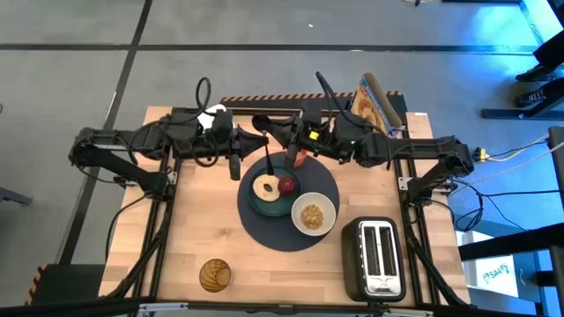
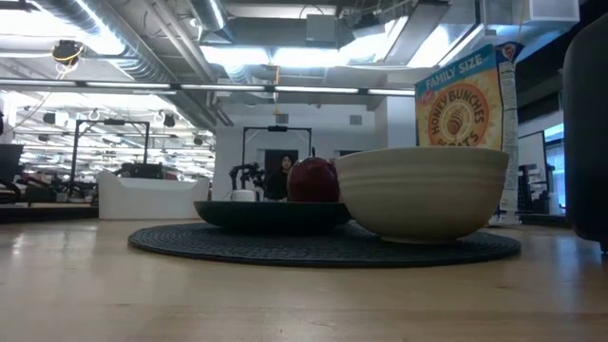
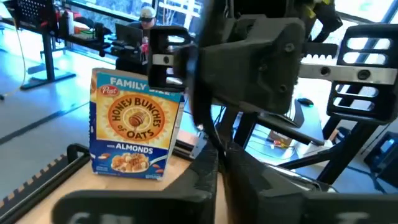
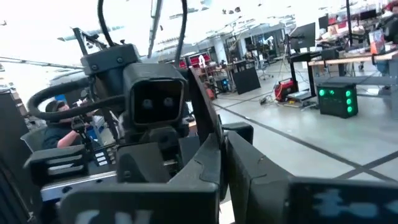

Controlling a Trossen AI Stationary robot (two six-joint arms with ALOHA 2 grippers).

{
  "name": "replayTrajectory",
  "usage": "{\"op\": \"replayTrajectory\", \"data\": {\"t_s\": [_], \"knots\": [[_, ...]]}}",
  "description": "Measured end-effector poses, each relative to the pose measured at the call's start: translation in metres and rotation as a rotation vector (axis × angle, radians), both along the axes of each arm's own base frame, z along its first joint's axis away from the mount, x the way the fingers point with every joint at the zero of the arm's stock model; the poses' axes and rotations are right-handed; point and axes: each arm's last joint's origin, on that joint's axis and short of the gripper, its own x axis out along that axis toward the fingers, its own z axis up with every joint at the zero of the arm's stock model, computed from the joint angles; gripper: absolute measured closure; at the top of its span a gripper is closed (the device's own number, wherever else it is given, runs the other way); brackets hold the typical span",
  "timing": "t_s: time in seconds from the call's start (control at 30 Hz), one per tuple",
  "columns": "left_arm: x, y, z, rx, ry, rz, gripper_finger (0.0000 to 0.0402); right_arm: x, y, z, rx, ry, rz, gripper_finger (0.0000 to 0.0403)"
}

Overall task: Arrange a breakfast setting
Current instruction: Put the black spoon to the left of the green plate on the black table mat

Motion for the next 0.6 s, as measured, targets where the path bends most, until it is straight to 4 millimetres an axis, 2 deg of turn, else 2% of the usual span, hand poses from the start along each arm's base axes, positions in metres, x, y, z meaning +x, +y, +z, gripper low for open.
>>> {"op": "replayTrajectory", "data": {"t_s": [0.23,0.6], "knots": [[0.0,-0.001,-0.001,-0.032,0.006,-0.021,0.0397,0.0,-0.001,0.0,-0.082,0.023,0.06,0.0392],[-0.015,-0.003,-0.008,-0.088,0.098,0.079,0.04,0.001,-0.007,-0.003,-0.072,0.048,0.019,0.0285]]}}
